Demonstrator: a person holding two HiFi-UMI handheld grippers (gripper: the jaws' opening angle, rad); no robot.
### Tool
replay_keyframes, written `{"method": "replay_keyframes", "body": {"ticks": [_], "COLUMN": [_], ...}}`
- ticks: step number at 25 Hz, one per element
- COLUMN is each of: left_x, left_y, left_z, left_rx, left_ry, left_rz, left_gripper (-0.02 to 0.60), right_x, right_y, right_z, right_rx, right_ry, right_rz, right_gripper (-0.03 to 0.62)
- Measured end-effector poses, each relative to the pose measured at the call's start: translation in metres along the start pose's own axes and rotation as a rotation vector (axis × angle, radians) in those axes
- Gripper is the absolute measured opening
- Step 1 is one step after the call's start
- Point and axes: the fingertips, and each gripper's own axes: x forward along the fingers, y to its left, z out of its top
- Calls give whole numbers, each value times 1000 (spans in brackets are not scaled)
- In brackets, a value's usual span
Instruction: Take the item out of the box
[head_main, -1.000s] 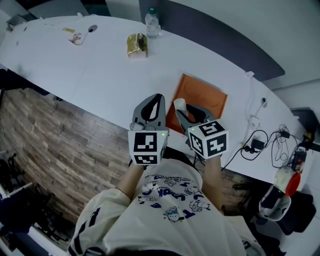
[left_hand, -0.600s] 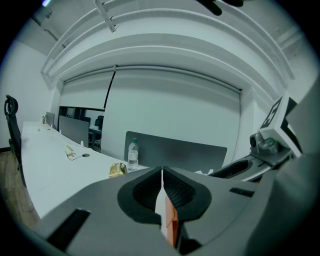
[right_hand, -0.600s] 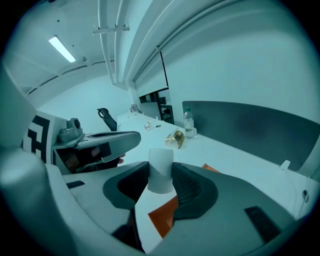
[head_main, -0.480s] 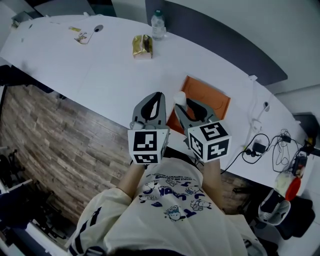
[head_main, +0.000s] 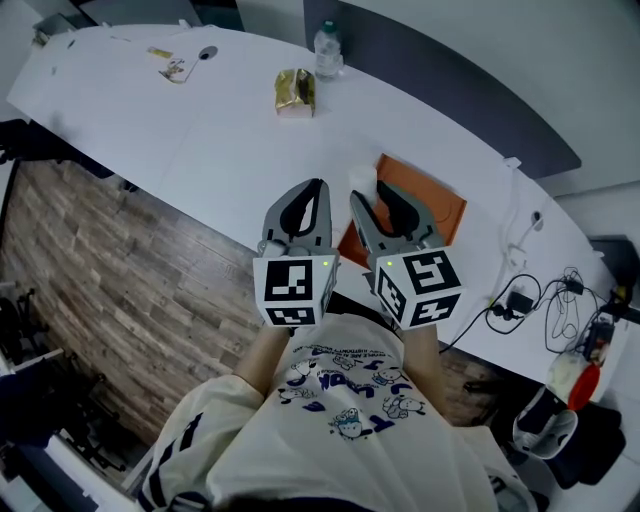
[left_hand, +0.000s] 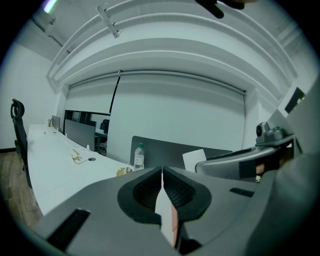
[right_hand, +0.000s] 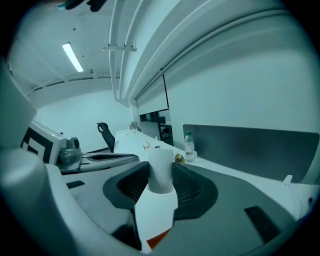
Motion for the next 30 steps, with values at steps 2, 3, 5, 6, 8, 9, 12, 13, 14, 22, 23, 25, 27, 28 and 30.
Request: {"method": "replay_keyframes", "body": {"ticks": [2,3,5,6,8,9,12,13,14,22,23,25,27,28,30], "left_x": [0,-1,-2,-3,-5,-6,-8,-9,-10,-18,-19,-21,-22,-23,-24], "left_y": [2,3,5,6,9,10,14,16,17,24,24,25,26,27,27], "left_z": [1,2,5,6,9,11,15,16,17,24,24,25,27,28,30], "left_rx": [-1,-2,-3,-3,-2,-2,-1,-2,-3,-10,-10,-11,-12,-13,-13], "left_ry": [-3,-5,-12,-16,-25,-29,-40,-44,-48,-68,-70,-75,-81,-85,-91], "left_rz": [7,11,19,23,31,35,48,52,57,88,91,98,105,107,111], "left_gripper": [23,23,23,23,23,23,23,23,23,23,23,23,23,23,23], "right_x": [0,0,-1,-1,0,1,4,4,4,6,5,4,3,2,1], "right_y": [-1,-1,-1,-1,1,2,5,7,8,15,16,18,20,20,22], "right_z": [5,7,12,14,18,19,23,25,26,33,33,35,37,38,40], "right_rx": [-4,-5,-4,-3,-4,-5,-7,-6,-5,3,3,3,1,0,-2], "right_ry": [-21,-32,-53,-62,-75,-81,-98,-104,-110,-149,-154,-166,-180,-187,-200], "right_rz": [-4,-7,-11,-12,-10,-8,-3,0,3,15,14,16,21,22,23], "right_gripper": [167,167,167,167,167,167,167,167,167,167,167,167,167,167,167]}}
